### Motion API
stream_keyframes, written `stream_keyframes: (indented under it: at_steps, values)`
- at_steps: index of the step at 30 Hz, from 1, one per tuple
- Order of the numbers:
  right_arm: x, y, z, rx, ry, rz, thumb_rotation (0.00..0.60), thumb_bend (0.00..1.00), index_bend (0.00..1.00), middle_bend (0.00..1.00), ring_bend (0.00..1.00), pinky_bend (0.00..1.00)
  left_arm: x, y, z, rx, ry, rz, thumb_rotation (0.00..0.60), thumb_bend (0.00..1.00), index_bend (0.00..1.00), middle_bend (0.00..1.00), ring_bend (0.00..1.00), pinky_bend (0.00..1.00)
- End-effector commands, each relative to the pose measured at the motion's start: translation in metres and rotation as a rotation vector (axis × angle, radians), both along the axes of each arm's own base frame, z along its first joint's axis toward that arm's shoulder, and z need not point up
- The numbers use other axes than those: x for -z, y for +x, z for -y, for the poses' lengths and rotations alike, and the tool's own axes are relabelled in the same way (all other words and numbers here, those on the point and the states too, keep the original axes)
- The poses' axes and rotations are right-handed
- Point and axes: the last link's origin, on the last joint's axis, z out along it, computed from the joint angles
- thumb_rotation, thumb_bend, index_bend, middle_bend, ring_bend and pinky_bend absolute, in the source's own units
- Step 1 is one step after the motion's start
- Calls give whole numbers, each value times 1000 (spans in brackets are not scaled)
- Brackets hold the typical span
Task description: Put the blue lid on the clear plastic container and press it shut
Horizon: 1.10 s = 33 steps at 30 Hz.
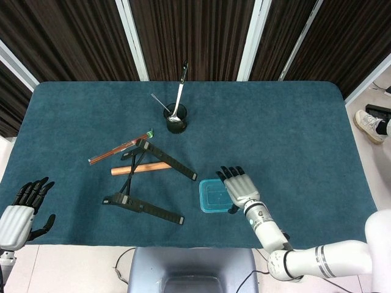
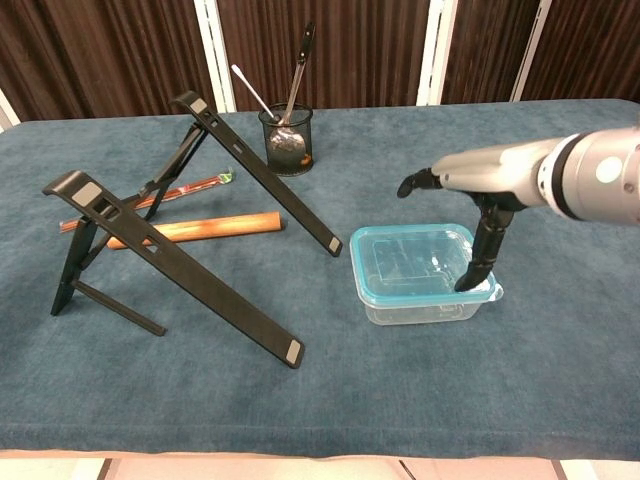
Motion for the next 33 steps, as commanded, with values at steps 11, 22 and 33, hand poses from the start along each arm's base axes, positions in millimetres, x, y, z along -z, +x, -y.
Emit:
stream_keyframes:
  at_steps: [11, 22, 33]
  values:
    - [21, 28, 5, -95, 9, -3, 600, 175, 390, 27, 0, 30, 1, 0, -1, -4, -1, 1, 600, 412, 0, 0, 0, 77]
    - [31, 33, 7, -98, -12, -31, 600, 174, 411, 27, 0, 28, -1, -2, 0, -7, -4, 7, 600, 411, 0, 0, 0, 76]
    - [36, 32, 10, -93, -1, -60, 600, 174, 424, 27, 0, 27, -1, -1, 0, -2, -17, 10, 600, 426, 0, 0, 0, 76]
